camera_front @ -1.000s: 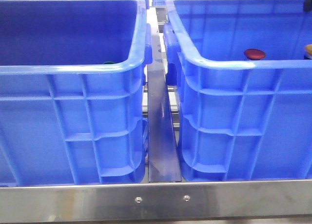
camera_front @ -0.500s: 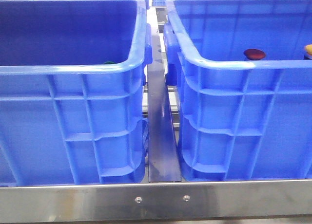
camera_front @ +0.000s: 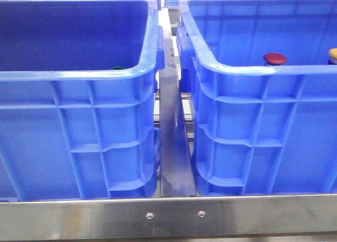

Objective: Pick red and yellow buttons and place in box

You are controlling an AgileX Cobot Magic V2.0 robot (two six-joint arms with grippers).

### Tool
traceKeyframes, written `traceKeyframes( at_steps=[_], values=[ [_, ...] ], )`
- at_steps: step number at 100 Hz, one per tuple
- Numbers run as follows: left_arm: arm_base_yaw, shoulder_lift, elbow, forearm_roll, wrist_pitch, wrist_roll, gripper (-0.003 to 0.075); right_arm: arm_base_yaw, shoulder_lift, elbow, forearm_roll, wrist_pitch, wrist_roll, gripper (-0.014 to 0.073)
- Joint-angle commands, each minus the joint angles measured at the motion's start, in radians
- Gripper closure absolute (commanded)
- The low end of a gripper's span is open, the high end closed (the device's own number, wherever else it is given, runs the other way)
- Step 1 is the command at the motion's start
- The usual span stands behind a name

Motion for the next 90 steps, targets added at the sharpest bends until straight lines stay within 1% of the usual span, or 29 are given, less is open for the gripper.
traceKeyframes(
  at_steps=[1,7,14,26,37,90],
  values=[
    [0.001,0.006,-0.026,0.021,-0.068,-0.002,0.0739,-0.006,-0.056,-0.002,0.013,-0.048,-0.011,0.0161],
    [0.001,0.006,-0.026,0.021,-0.068,-0.002,0.0739,-0.006,-0.087,0.007,0.013,-0.039,-0.011,0.0229],
    [0.001,0.006,-0.026,0.021,-0.068,-0.002,0.0739,-0.006,-0.111,0.009,0.013,-0.025,-0.011,0.0333],
    [0.001,0.006,-0.026,0.021,-0.068,-0.002,0.0739,-0.006,-0.120,0.009,0.013,-0.024,-0.011,0.0539],
    [0.001,0.006,-0.026,0.021,-0.068,-0.002,0.0739,-0.006,-0.120,0.009,0.013,-0.024,-0.011,0.0695],
    [0.001,0.006,-0.026,0.023,-0.068,-0.002,0.0739,-0.006,-0.120,0.009,0.013,-0.020,-0.011,0.0690]
  ],
)
